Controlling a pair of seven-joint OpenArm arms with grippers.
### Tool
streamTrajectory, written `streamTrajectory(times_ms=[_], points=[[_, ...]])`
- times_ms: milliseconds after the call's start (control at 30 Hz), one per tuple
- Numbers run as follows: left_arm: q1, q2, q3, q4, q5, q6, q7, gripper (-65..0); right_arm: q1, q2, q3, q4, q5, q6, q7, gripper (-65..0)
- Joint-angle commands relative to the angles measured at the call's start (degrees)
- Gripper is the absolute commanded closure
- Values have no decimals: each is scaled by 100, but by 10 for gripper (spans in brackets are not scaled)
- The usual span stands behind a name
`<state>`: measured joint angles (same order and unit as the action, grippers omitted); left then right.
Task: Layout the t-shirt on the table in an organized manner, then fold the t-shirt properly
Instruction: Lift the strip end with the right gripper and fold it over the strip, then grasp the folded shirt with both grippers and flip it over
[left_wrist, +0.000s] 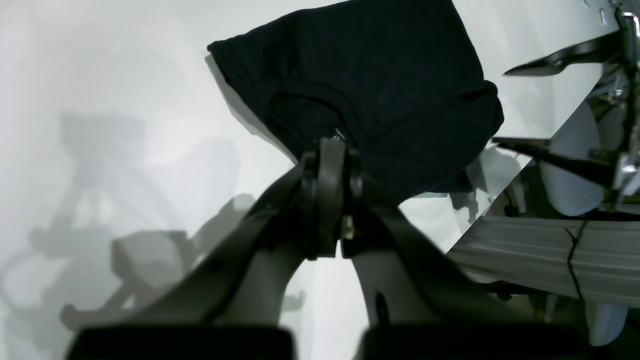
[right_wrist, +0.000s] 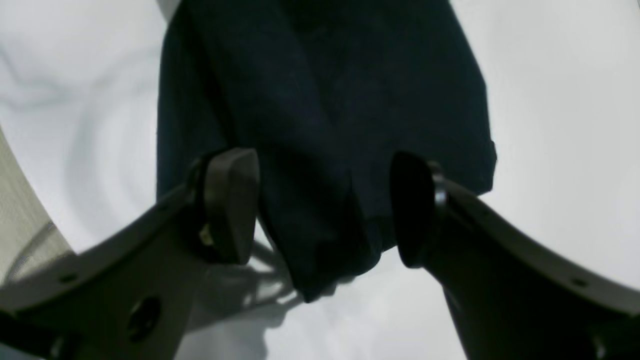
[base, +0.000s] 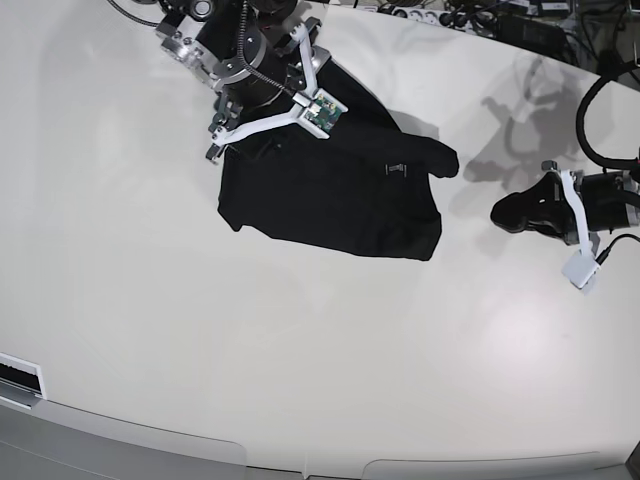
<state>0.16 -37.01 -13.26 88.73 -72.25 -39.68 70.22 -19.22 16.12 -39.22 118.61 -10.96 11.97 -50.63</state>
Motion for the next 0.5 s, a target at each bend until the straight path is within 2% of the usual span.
streamTrajectory(times_ms=[0, 67, 133, 267, 367, 467], points=[[-81, -107, -66, 79, -173, -32, -122, 0, 17, 9, 22, -17, -31, -11, 120, -413], [-81, -107, -66, 79, -173, -32, -122, 0, 17, 7, 22, -238, 109, 177, 122, -413], [-81, -107, -66, 79, -173, -32, -122, 0, 20, 4, 22, -431, 103, 190, 164, -413], [-81, -107, -66, 79, -177, -32, -122, 0, 151, 4, 22, -577, -105, -328, 107, -398], [-79, -107, -66, 79, -175, -32, -122, 0, 229, -9, 22, -577, -146, -382, 42, -382], [-81, -109, -66, 79, -173, -32, -120, 0, 221, -24, 20, -575, 28, -229, 26, -298]])
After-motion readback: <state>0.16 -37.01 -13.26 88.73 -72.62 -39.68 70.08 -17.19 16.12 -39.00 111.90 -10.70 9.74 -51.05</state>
